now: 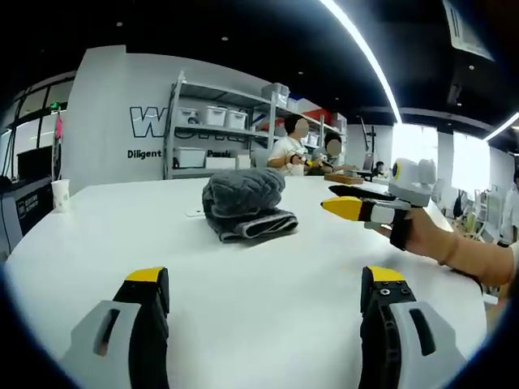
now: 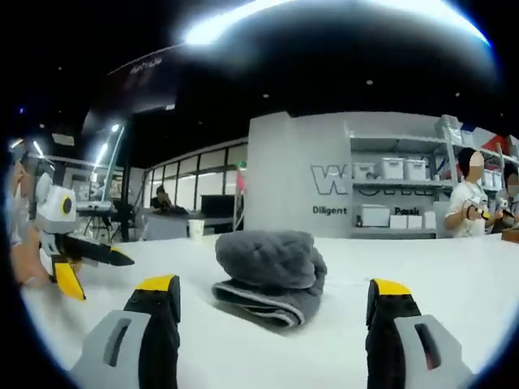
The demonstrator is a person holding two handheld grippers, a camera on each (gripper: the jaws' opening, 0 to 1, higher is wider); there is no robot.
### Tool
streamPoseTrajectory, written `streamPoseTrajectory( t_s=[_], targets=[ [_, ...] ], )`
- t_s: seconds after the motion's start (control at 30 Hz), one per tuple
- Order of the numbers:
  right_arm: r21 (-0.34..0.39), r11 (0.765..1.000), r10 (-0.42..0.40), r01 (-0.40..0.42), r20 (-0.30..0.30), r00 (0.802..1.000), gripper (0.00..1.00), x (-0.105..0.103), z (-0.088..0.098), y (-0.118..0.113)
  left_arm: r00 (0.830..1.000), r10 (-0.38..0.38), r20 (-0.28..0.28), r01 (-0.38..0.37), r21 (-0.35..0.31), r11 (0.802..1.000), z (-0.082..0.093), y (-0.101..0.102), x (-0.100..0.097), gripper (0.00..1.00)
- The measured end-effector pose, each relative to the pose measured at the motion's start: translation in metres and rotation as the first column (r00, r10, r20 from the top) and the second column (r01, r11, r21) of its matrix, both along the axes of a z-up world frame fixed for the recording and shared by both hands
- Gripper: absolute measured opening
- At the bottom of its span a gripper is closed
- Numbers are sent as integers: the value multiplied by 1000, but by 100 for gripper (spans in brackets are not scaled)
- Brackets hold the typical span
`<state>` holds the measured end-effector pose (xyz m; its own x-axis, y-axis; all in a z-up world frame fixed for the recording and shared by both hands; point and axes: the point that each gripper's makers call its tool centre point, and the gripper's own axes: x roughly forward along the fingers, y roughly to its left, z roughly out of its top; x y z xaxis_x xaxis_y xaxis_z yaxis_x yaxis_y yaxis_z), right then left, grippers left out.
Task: Open the folded towel by lifting each exposed corner and separating the folded layers until the towel lies flat within the target outline without major curled edges
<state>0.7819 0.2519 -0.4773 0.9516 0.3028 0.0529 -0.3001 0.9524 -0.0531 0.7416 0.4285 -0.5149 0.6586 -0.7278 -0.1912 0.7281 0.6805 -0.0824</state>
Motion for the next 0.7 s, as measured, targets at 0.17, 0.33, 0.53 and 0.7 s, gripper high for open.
streamPoseTrajectory(
  t_s=[0.17, 0.33, 0.53, 0.7],
  targets=[
    [-90, 995, -45, 43, -21, 999, 82, -1, -11, 10, 1000, 0, 1, 0, -4, 1000, 1, 1, 1, 97],
    [-126, 991, -53, 49, -26, 998, 76, 0, -14, 19, 1000, 1, 3, -1, -21, 1000, 4, 1, 0, 97],
    [-173, 983, -65, 54, -59, 996, 65, 5, -25, 24, 1000, -6, 1, 6, -16, 1000, 3, 0, 0, 97],
    [-191, 980, -65, 50, -77, 995, 51, 4, -31, 26, 1000, -6, -1, 5, -18, 1000, 3, 0, 1, 97]
  ],
)
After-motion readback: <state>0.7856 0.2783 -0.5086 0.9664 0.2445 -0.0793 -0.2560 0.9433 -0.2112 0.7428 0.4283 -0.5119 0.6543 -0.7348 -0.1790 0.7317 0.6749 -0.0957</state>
